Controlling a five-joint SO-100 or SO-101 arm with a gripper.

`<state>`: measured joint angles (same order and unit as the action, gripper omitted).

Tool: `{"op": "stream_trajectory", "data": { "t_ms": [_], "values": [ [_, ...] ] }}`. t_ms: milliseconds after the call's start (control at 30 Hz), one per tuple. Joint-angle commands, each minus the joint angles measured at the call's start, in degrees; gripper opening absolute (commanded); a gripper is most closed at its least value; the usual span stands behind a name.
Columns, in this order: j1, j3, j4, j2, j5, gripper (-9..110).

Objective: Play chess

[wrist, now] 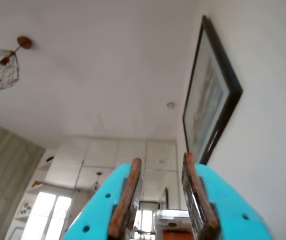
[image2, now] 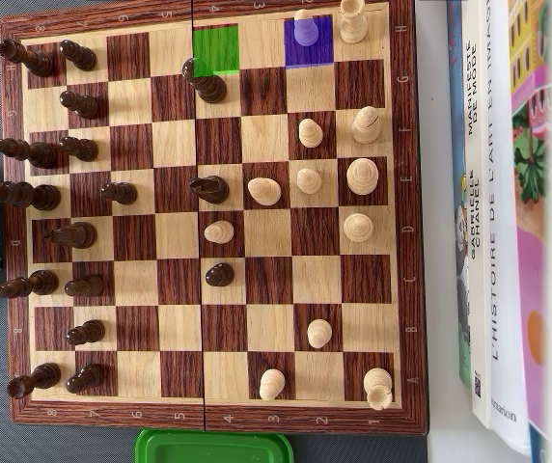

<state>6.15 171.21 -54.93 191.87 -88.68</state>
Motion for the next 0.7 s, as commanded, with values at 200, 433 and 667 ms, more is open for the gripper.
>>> {"op": "stream_trajectory", "data": {
  "t_ms": [200, 433, 667],
  "values": [
    [3.0, -7.8, 21.4, -0.9, 0.4, 13],
    [3.6, -15.3, 31.4, -7.6, 0.4, 13],
    [6.0, -22.9, 39.5, -16.6, 0.4, 13]
  ]
}}
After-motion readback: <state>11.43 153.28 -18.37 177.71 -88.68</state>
